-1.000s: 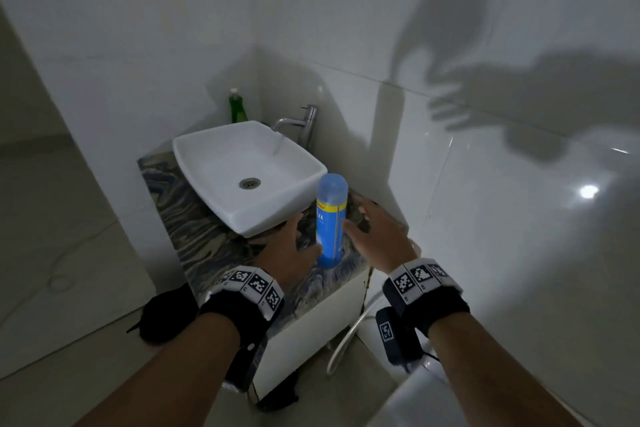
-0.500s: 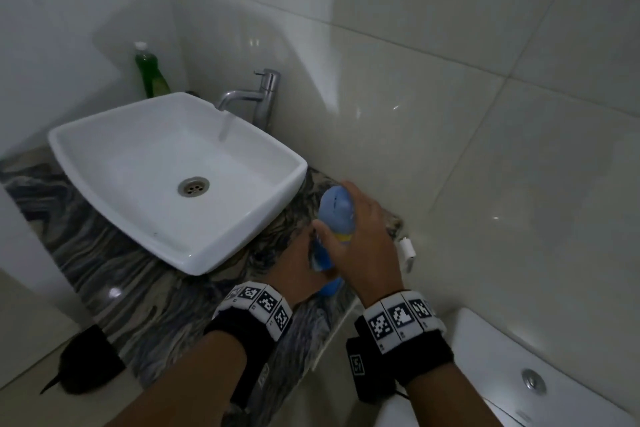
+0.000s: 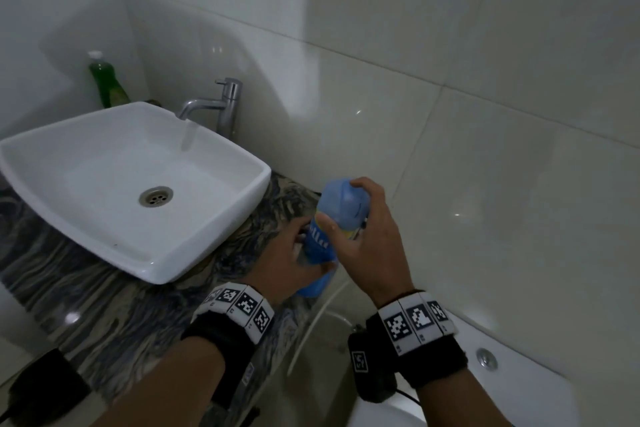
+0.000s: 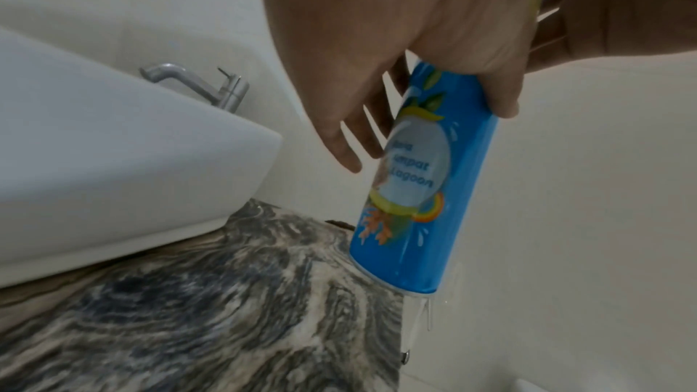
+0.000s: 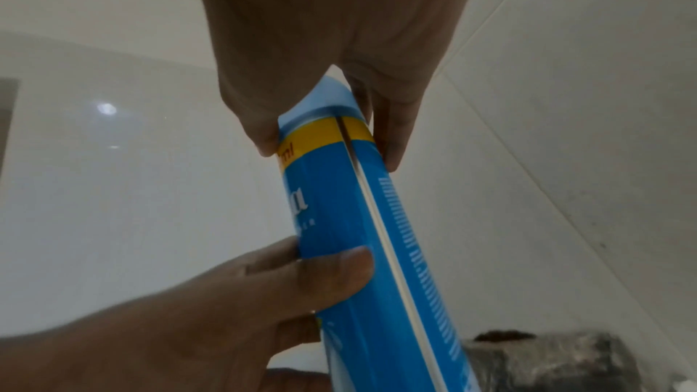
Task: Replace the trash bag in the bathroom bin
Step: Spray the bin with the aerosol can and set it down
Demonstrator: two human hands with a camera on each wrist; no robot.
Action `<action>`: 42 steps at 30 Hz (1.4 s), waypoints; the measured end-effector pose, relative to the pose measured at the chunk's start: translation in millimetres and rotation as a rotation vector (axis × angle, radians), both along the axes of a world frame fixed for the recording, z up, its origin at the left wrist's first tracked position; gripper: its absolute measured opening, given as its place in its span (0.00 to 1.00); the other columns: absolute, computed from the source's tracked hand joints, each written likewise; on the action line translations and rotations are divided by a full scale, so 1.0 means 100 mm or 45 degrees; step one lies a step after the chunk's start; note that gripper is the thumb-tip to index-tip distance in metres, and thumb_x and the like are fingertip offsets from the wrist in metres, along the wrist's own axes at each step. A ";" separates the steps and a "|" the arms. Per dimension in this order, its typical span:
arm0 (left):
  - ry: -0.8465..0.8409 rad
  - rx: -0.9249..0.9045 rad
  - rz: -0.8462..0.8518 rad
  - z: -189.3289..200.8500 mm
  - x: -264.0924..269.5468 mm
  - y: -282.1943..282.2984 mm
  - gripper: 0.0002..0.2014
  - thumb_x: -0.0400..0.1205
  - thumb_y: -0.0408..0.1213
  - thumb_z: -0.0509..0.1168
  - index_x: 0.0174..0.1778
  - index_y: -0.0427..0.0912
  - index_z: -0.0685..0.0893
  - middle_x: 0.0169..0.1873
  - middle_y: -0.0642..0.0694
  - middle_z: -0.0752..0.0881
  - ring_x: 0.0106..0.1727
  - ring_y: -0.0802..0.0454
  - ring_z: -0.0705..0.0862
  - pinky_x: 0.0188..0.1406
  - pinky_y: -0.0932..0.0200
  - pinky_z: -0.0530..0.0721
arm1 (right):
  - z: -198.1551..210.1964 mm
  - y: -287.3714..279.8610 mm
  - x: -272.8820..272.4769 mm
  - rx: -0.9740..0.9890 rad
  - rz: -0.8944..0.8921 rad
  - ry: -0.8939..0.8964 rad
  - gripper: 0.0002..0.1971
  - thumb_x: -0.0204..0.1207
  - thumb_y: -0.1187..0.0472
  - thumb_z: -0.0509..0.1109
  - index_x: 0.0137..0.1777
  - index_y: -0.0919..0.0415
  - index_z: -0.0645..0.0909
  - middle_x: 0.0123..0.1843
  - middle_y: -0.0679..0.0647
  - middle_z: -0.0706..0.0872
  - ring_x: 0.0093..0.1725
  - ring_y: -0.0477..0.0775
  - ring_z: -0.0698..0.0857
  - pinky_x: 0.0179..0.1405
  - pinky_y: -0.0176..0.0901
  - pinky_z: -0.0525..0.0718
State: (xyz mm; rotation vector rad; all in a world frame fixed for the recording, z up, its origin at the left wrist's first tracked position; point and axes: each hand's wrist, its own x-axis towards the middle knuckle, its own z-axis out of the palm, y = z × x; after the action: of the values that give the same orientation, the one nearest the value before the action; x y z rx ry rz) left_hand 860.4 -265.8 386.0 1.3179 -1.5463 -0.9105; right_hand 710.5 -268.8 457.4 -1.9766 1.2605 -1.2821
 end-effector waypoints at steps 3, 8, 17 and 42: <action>0.002 -0.024 -0.026 0.13 -0.29 0.17 0.29 0.69 0.43 0.79 0.64 0.56 0.76 0.58 0.60 0.84 0.58 0.69 0.82 0.55 0.67 0.83 | 0.18 0.19 -0.35 -0.012 0.017 -0.030 0.28 0.73 0.49 0.75 0.71 0.51 0.69 0.64 0.43 0.77 0.63 0.44 0.79 0.61 0.52 0.83; 0.026 -0.046 -0.068 0.32 -1.08 0.59 0.28 0.66 0.48 0.80 0.60 0.59 0.77 0.52 0.63 0.84 0.52 0.69 0.83 0.44 0.74 0.82 | 0.21 0.59 -1.04 -0.030 -0.107 -0.103 0.28 0.76 0.47 0.71 0.74 0.49 0.67 0.70 0.45 0.74 0.68 0.42 0.75 0.61 0.26 0.77; -0.016 0.046 -0.199 0.40 -2.78 1.37 0.33 0.63 0.58 0.75 0.64 0.55 0.75 0.54 0.57 0.86 0.53 0.62 0.86 0.49 0.63 0.86 | 0.26 1.40 -2.61 0.001 -0.226 0.041 0.30 0.79 0.47 0.67 0.78 0.41 0.57 0.72 0.53 0.67 0.61 0.51 0.79 0.50 0.40 0.82; -0.373 0.266 -0.741 -0.19 -5.45 3.32 0.22 0.74 0.55 0.71 0.62 0.54 0.80 0.54 0.51 0.85 0.53 0.52 0.84 0.59 0.49 0.83 | -0.57 4.36 -5.67 0.326 -0.986 0.084 0.33 0.69 0.54 0.74 0.71 0.41 0.63 0.62 0.50 0.74 0.53 0.50 0.80 0.48 0.45 0.83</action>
State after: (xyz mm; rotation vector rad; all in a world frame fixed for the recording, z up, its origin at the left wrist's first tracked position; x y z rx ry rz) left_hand 315.0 66.1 366.6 1.1958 -2.1748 -1.3065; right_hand 143.7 166.9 400.7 -1.3893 2.2226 -1.2777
